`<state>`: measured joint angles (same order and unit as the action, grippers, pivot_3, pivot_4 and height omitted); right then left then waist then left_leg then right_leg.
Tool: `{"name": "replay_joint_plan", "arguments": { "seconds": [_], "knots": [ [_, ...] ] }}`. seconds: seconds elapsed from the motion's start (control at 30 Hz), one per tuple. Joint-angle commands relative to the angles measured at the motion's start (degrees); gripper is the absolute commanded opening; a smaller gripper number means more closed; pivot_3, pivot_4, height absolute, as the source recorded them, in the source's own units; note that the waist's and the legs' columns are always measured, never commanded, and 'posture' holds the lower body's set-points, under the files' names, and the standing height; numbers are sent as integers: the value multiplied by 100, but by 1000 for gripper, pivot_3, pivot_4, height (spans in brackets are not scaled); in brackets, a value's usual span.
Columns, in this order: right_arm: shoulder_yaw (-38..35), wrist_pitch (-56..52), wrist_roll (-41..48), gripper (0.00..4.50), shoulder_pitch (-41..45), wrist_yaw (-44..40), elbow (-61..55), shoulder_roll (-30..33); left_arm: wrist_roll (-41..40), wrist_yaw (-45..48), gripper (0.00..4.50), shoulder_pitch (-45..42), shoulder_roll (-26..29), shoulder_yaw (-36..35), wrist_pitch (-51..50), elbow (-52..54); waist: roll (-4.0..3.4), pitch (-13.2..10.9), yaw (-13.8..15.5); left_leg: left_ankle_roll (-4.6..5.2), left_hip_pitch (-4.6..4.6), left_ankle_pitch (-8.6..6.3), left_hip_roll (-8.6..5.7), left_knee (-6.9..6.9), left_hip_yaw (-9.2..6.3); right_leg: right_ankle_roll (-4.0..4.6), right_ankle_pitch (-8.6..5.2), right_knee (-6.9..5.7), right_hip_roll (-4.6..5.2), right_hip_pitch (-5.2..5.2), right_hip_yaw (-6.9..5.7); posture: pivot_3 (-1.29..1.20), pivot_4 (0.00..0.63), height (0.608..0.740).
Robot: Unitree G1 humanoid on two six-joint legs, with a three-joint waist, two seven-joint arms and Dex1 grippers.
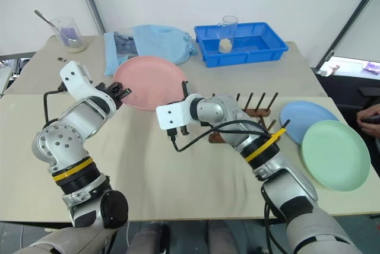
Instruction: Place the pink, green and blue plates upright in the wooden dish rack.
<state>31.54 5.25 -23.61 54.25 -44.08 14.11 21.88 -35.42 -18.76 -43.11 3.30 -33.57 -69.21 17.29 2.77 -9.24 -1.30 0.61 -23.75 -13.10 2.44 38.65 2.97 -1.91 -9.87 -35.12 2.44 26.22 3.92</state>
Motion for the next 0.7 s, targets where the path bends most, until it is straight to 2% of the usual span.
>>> {"name": "replay_joint_plan", "arguments": {
  "seconds": [0.03, 0.17, 0.23, 0.27, 0.37, 0.47, 0.57, 0.7],
  "knots": [
    [-270, 142, -71, 0, 196, 204, 26, 12, -483, 502, 1138, 2, 457, 14, -487, 347, 0, 0, -10, -1, 0, 0, 0, 0, -1, 0, 0, 0, 0, 0, 0, 0, 150, 740],
    [-292, 300, -117, 0, 203, 249, 91, 46, -1181, 1455, 2873, 104, 1619, -394, -1273, 189, 0, 0, -82, -2, -1, 1, 1, 0, -1, 0, 0, -6, 0, 2, 0, 0, 150, 740],
    [-320, 391, -121, 0, 235, 335, 174, 7, -1419, 2404, 3714, 214, 2681, -541, -1184, -139, 0, -1, -161, -2, 1, 1, 2, 0, -4, 1, 0, -9, -1, 4, -1, 0, 150, 740],
    [-336, 433, -116, 0, 250, 382, 214, -17, -1504, 2799, 4327, 269, 3092, -582, -1077, -296, 0, -1, -205, -3, 2, 1, 6, -2, -3, 1, 0, -10, -7, 7, -1, 0, 150, 740],
    [-482, 524, 20, 0, 321, 558, 296, -134, -1419, 4057, 4427, 788, 4083, -470, -352, -641, -1, -1, -268, -5, 7, 3, 7, -9, -5, 8, -4, -14, -8, 7, -6, 0, 150, 740],
    [-767, 400, 305, 0, 388, 621, 253, -297, -1181, 5036, 4427, 1441, 4595, -225, 498, -733, -1, -2, -270, -10, 29, 5, 5, -35, 9, 15, -8, -12, 4, 4, -4, 0, 150, 740],
    [-1225, 27, 766, 0, 430, 608, 82, -467, -995, 5761, 4427, 1936, 4746, 13, 1253, -641, -1, -2, -232, -13, 27, 7, 12, -39, 6, 24, -14, -14, 1, 5, -11, 0, 150, 740],
    [-2264, -1066, 2004, 0, 306, 212, -692, -329, -901, 6442, 4427, 2078, 4578, 561, 2109, -298, -2, -2, -108, -14, 18, 7, 15, -39, 5, 25, -14, -8, 3, 7, -17, 0, 150, 740]
  ]
}}
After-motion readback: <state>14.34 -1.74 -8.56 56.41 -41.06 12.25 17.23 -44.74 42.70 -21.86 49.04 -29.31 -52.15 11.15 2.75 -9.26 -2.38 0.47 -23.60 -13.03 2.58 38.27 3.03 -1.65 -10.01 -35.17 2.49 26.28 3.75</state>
